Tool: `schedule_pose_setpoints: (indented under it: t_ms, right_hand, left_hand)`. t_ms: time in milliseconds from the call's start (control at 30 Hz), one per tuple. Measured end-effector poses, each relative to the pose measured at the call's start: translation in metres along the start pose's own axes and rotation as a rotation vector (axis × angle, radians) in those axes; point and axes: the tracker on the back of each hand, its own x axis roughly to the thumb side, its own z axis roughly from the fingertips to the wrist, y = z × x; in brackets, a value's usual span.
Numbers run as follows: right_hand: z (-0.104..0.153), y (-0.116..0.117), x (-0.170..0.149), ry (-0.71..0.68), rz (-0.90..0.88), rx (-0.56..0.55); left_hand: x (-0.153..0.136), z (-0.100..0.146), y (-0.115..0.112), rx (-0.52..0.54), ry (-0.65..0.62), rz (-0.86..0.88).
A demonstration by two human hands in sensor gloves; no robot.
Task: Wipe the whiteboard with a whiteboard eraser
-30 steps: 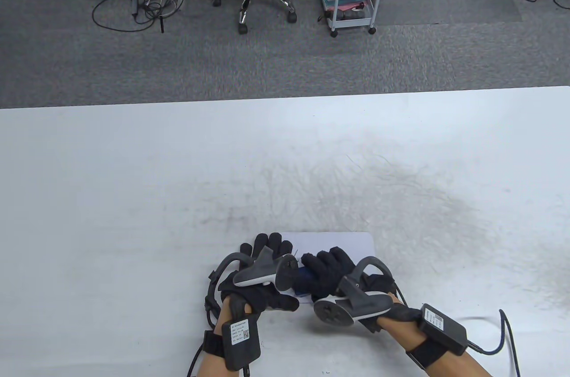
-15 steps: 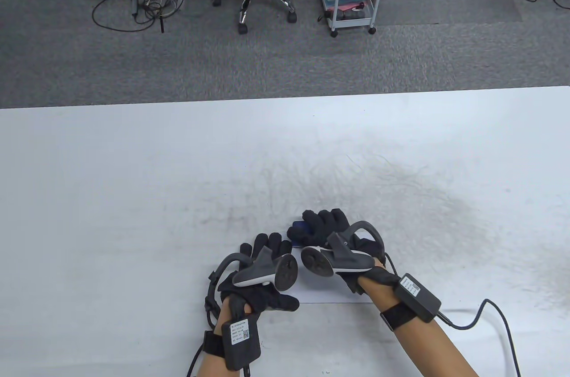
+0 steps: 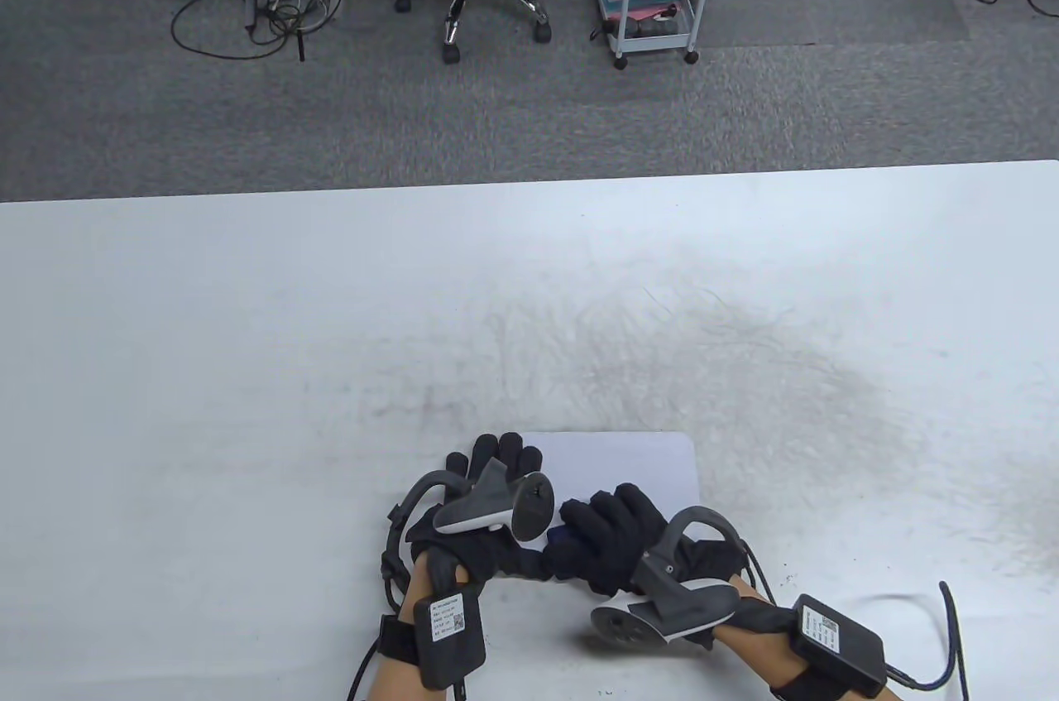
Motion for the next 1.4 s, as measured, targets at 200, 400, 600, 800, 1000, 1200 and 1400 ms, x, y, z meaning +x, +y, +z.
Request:
schedule_pose_setpoints:
  t_ms: [200, 400, 600, 800, 1000, 1200, 1400]
  right_hand:
    - [-0.037, 0.002, -0.038, 0.163, -0.039, 0.021]
    - [-0.079, 0.006, -0.086, 0.377, -0.129, 0.048]
    - [-0.077, 0.005, -0.079, 0.333, -0.060, 0.021]
    - [-0.044, 0.005, -0.037, 0.164, 0.012, -0.049]
    - [-0.005, 0.001, 0.000, 0.024, 0.008, -0.031]
    - [-0.005, -0.001, -0.001, 0.030, 0.009, -0.016]
    - [-0.047, 0.003, -0.047, 0.208, -0.063, 0.003]
  left_hand:
    - [0.000, 0.000, 0.000, -0.007, 0.000, 0.001]
    - [0.001, 0.000, 0.000, -0.004, -0.002, 0.002]
    - [0.001, 0.000, -0.001, 0.008, -0.003, 0.005]
    - [0.000, 0.000, -0.001, 0.007, -0.005, 0.011]
    - [0.001, 0.000, -0.001, -0.001, -0.005, 0.002]
    - [0.000, 0.000, 0.000, -0.014, -0.006, 0.002]
    - [0.001, 0.000, 0.000, -0.018, -0.007, 0.004]
